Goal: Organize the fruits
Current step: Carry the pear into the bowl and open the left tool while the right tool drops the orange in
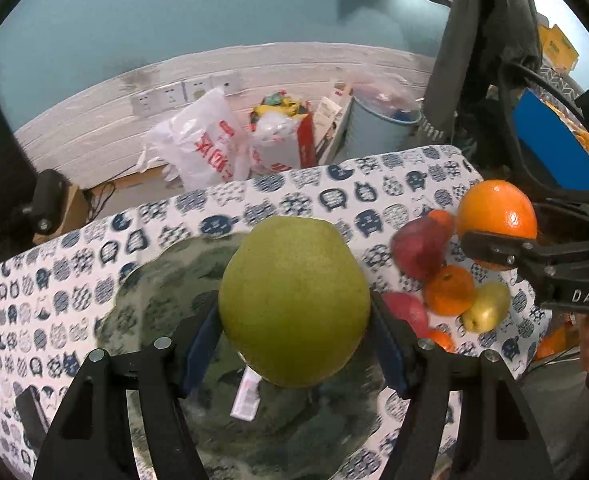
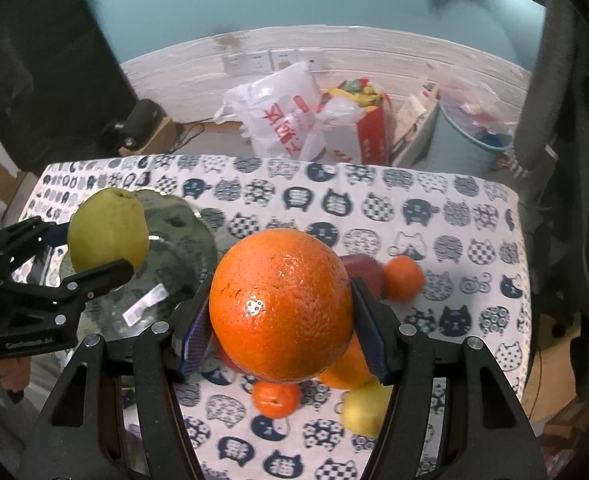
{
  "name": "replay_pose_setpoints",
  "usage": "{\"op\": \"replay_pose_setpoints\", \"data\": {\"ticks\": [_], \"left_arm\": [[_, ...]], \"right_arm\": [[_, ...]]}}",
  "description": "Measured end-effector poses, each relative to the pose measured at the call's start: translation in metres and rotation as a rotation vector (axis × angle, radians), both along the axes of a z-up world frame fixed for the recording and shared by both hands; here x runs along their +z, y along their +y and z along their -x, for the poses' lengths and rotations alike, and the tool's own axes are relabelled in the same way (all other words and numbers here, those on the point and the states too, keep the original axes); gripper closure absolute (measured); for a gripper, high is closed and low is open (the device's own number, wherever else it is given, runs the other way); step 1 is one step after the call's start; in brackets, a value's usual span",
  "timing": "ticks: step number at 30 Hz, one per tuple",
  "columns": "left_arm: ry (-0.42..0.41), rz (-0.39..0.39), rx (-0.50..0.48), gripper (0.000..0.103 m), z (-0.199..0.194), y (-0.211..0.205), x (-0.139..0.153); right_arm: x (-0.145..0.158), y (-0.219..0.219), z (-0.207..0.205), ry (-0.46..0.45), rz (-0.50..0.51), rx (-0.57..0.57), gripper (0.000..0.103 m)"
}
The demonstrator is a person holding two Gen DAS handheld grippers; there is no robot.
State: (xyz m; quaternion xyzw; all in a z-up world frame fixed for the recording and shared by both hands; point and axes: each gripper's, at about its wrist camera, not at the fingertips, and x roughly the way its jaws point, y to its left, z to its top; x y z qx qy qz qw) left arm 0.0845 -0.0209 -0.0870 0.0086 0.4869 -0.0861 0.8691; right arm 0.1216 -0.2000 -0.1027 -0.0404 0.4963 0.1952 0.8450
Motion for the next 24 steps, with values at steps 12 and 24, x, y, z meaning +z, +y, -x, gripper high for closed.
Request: {"op": "replay_pose_setpoints", "data": {"ticks": [12,24], "left_arm": [[0.077,-0.031,0.075,0.032,0.026,0.05,-0.039],[0.148,-0.054,0.076,0.032,0.035,0.061,-0.07]], "right_arm": [[-0.011,0.067,0.004,0.042,0.007,0.095,0.039],[-0.037,0.109,0.007,0.085,0.054,0.165,0.039]]}}
